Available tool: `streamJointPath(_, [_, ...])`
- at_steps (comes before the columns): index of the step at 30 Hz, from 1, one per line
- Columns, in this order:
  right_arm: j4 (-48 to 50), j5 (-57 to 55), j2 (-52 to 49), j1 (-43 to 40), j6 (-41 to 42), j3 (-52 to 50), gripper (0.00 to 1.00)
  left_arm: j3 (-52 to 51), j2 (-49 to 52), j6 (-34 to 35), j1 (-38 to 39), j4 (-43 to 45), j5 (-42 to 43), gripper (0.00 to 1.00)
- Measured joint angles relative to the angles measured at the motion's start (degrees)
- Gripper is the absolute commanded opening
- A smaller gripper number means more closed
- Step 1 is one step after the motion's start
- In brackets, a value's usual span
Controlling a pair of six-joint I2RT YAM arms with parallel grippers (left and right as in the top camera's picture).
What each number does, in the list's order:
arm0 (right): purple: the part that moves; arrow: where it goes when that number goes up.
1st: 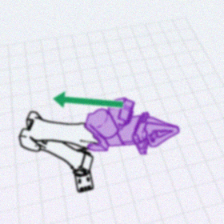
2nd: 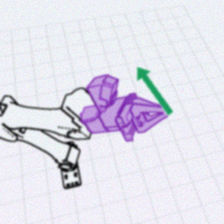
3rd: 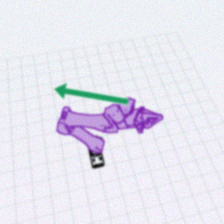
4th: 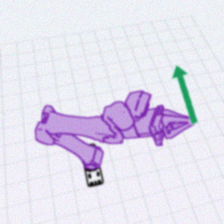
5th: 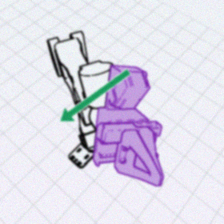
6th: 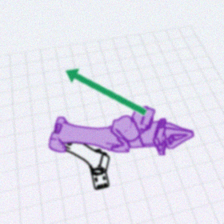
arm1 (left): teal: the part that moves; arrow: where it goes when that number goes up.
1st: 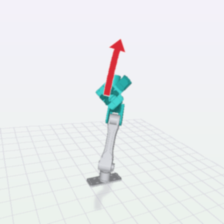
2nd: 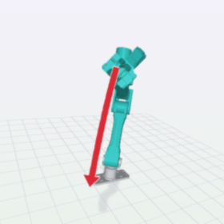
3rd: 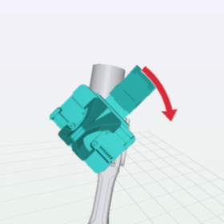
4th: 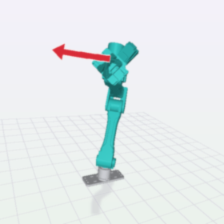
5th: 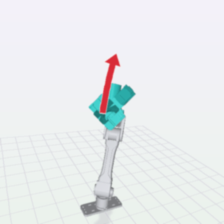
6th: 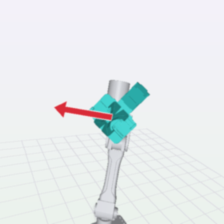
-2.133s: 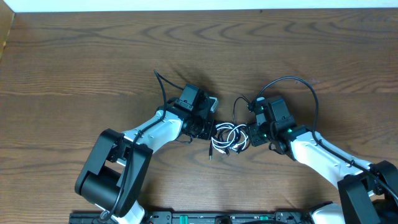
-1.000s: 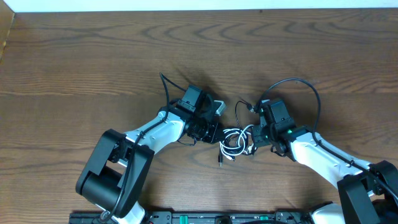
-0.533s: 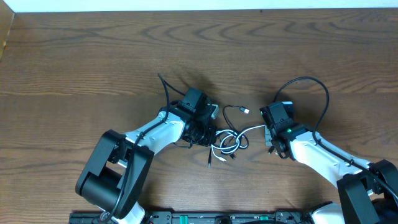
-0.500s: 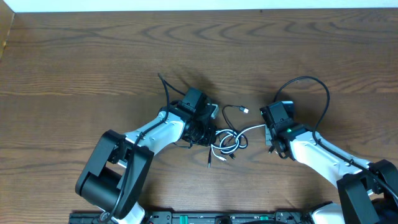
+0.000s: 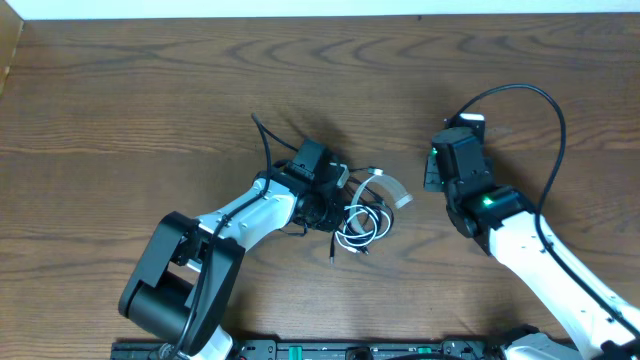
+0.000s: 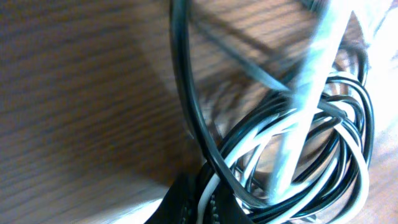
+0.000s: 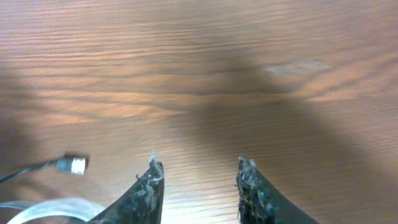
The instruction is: Untangle cables
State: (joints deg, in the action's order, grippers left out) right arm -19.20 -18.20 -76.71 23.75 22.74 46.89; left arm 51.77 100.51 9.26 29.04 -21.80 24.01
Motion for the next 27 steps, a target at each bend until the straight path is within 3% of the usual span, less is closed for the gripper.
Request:
streamJointPath(10, [-4.1,24.2,-1.3,0.0,-4.4,0.0,0.34,0.0,-5.6,0.0,0.0,-0.3,-1.2,0.08])
streamJointPath(11, [-4.2,25.9,-1.6,0.1,-5.1,0.0,0.34,0.0,-5.6,0.1,0.0,-0.3,-0.8,0.16])
streamJointPath(12, [-4.4,27.6,-2.1,0.3,-5.8,0.0,0.35,0.0,-5.6,0.2,0.0,-0.3,-0.4,0.42])
streamJointPath(13, [-4.6,28.8,-2.5,0.5,-6.5,0.0,0.35,0.0,-5.6,0.0,0.1,-0.3,-0.2,0.59])
streamJointPath(14, [-4.7,29.6,-3.0,0.6,-7.1,0.0,0.36,0.0,-5.6,0.4,0.2,-0.2,0.0,0.71])
streamJointPath(15, [-4.8,30.4,-3.4,0.8,-7.6,0.0,0.36,0.0,-5.6,0.4,0.3,-0.2,0.1,0.74])
streamJointPath(27, [-7.4,25.2,-5.5,0.9,-9.8,-0.1,0.40,0.0,-5.6,1.0,0.8,-0.5,-1.5,0.75])
